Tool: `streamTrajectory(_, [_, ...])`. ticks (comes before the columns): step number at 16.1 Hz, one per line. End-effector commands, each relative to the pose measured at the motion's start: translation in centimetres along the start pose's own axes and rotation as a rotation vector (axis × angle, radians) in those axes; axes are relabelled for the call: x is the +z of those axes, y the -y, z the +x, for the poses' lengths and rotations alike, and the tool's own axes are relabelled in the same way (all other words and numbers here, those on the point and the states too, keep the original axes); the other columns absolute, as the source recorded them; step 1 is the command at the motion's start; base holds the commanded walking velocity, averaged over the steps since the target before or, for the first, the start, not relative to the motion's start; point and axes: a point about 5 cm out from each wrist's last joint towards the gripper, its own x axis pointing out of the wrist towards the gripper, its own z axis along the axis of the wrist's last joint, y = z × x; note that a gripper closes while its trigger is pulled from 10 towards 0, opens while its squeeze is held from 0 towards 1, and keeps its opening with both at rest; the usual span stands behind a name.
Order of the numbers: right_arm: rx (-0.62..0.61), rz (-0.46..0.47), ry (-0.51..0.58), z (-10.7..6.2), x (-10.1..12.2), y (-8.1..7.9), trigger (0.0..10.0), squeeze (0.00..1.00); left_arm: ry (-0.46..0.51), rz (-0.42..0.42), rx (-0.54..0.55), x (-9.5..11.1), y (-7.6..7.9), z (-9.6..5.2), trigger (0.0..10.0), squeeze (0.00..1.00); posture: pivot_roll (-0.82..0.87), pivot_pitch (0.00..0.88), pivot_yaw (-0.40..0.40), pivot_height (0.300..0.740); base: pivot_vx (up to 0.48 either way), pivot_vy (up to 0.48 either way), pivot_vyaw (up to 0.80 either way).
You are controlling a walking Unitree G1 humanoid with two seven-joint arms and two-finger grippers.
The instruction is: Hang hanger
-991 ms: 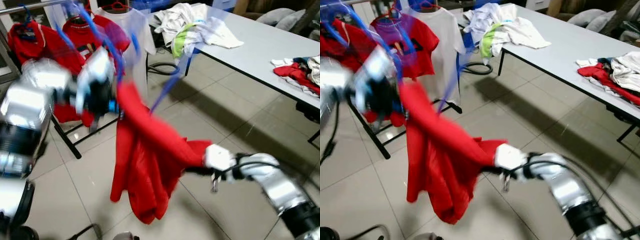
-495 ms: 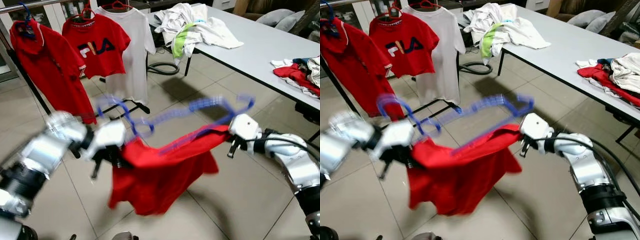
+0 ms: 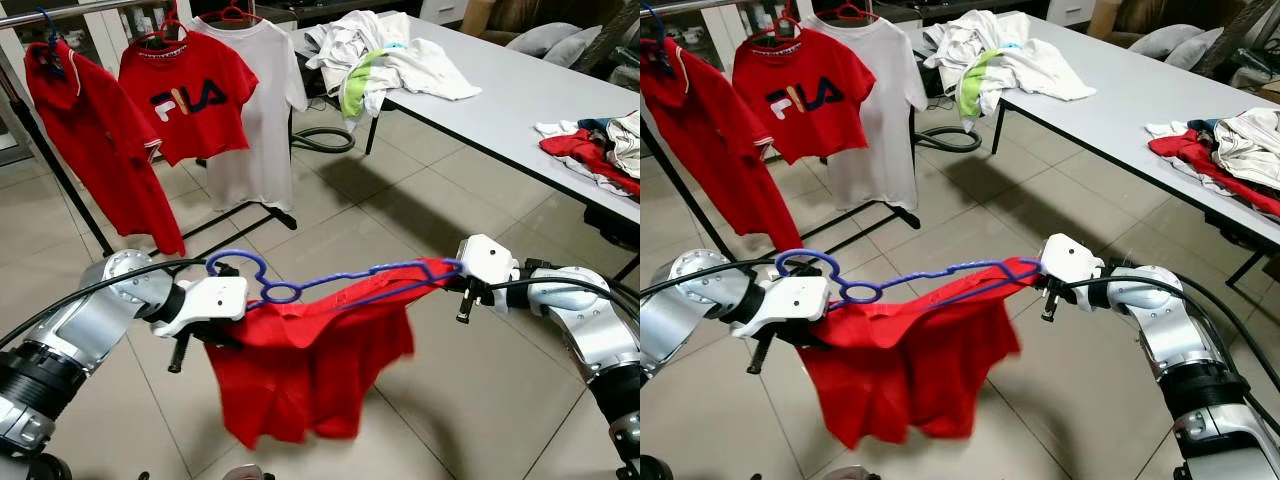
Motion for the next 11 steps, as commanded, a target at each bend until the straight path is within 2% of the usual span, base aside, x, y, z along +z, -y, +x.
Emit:
streamTrajectory(1, [-0.041,-0.031,-0.043,-1.6,-0.1,1.4,0.0,0.00,-0.089,-0.022,0.020,-1.3,0.0,-0.6,0.0,0.00,0.01,0.000,-0.032,0.740,0.000,0.000,0.00])
streamTrajectory(3, [-0.039,-0.056,-0.076,-1.9,-0.4,1.9,0.0,0.00,-0.199,0.003,0.015,-2.3,0.4,-0.6,0.0,0.00,0.01,0.000,-0.037,0.740,0.000,0.000,0.00])
streamTrajectory(6, [-0.091,-0.072,-0.122,-1.9,-0.6,2.7,0.0,0.00,-0.226,0.021,-0.025,-2.6,1.0,-0.2,0.0,0.00,0.01,0.000,-0.037,0.740,0.000,0.000,0.00])
streamTrajectory(7, [-0.112,-0.067,-0.120,-1.8,-0.5,3.1,0.0,0.00,-0.269,0.009,-0.039,-3.0,1.3,0.1,0.0,0.00,0.01,0.000,-0.037,0.740,0.000,0.000,0.00])
streamTrajectory(8, [-0.112,-0.067,-0.120,-1.8,-0.5,3.1,0.0,0.00,-0.269,0.009,-0.039,-3.0,1.3,0.1,0.0,0.00,0.01,0.000,-0.037,0.740,0.000,0.000,0.00])
streamTrajectory(11, [-0.125,-0.069,-0.092,-1.6,-0.1,3.3,0.0,0.00,-0.401,-0.037,0.030,-5.1,0.9,0.3,0.0,0.00,0.00,0.000,-0.031,0.740,0.000,0.000,0.00])
